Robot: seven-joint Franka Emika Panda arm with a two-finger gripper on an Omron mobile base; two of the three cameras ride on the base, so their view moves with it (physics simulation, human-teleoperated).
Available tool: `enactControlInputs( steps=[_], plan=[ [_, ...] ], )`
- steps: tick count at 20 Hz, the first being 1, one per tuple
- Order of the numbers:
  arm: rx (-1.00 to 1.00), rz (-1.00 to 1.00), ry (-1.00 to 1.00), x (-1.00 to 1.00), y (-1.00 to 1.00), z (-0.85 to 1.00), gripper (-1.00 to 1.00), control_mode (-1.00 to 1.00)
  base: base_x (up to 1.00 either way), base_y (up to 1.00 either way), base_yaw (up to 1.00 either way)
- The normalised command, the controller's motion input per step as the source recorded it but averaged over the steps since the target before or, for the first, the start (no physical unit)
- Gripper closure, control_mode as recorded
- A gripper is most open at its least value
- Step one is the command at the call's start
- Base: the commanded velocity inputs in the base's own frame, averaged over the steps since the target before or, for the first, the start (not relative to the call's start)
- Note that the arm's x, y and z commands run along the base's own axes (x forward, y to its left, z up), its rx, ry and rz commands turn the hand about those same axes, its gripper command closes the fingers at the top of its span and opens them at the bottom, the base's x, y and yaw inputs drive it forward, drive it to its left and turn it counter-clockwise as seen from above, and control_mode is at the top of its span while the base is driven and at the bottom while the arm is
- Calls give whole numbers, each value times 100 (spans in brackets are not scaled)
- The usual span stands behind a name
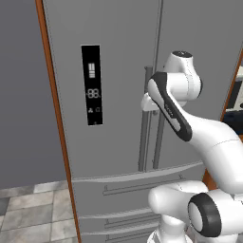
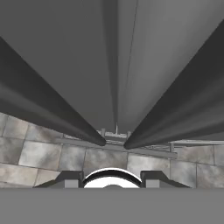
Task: Take the cakes from the fridge and place them on the empty tray on the dining counter.
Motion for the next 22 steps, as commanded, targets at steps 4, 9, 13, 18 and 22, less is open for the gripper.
enactControlInputs(
  steps=[4, 9, 13, 18, 22],
  plan=[
    [0, 0, 0, -27, 0, 0, -100, -100, 0, 0, 0],
    [0, 0, -5, -49, 0, 0, -100, -100, 0, 0, 0],
    [0, 0, -1, -46, 0, -3, -100, -100, 0, 0, 0],
    [0, -1, -2, -45, 0, -15, -100, -100, 0, 0, 0],
    [0, 0, -7, -40, 0, -28, -100, -100, 0, 0, 0]
  ],
)
